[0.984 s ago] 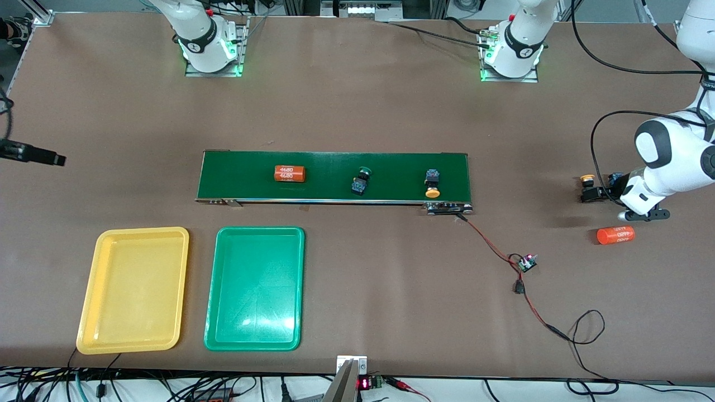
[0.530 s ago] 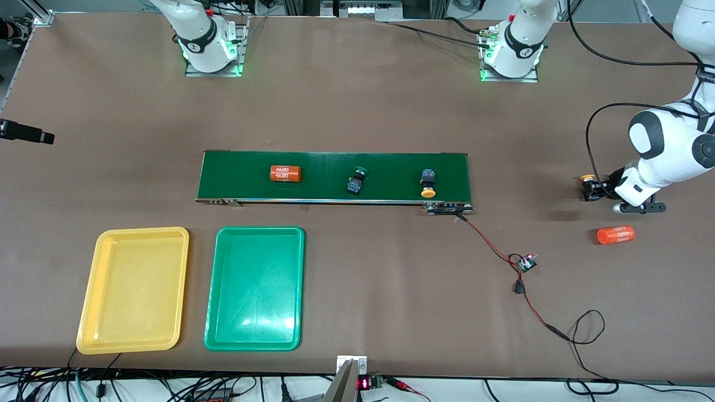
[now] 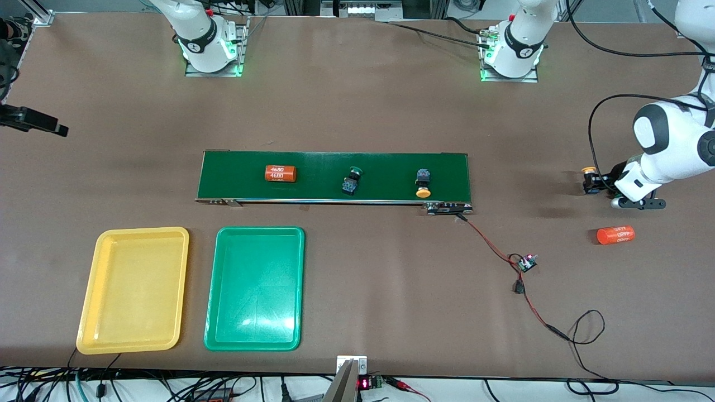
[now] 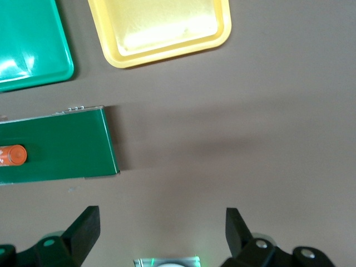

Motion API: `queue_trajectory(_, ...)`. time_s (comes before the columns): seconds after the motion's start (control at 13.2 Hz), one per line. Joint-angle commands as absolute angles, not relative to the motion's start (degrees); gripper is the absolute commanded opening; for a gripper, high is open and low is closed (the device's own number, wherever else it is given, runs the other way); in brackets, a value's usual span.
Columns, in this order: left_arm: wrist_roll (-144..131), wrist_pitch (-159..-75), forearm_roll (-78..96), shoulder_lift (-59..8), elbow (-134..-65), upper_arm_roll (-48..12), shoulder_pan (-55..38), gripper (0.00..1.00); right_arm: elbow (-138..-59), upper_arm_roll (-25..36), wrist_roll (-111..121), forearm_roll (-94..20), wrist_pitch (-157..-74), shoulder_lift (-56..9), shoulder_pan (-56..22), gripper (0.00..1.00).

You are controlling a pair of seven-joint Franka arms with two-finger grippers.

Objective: Sort buttons by color to trays
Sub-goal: 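Carry the button to the conveyor while the right gripper reaches the belt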

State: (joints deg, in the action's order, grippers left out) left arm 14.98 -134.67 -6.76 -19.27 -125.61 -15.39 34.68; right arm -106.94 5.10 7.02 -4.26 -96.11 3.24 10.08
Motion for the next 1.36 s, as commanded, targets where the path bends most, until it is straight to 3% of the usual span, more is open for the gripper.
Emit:
queue_trajectory(0.0,14.8,-129.5,-7.7,-15.6,-125.3,-19.6,35.1,0.0,-122.2,4.7,7.0,-6.2,-104.9,13.8,10.0,1.0)
queue_trajectory(0.3,11.7,-119.8,-7.2,-14.9,-119.6,-26.2,33.5,0.0,-130.1,4.5,3.8,-6.2,-109.4,18.9,8.9,1.0)
queue_trajectory(0.61,8.8,-116.5,-7.2,-15.0,-117.4,-27.0,27.8,0.0,-133.7,4.0,-5.6,-6.5,-114.4,19.4,4.8,1.0)
queue_trajectory(0.98,-2.1,-112.1,-7.3,-17.1,-112.4,-35.3,25.7,0.0,-134.9,-1.7,-14.0,-6.5,-120.1,17.2,3.5,1.0)
queue_trajectory(1.29,-9.9,-110.4,-7.3,-18.5,-110.0,-35.5,18.8,0.0,-134.7,-4.3,-15.9,-6.3,-124.3,12.7,0.6,1.0)
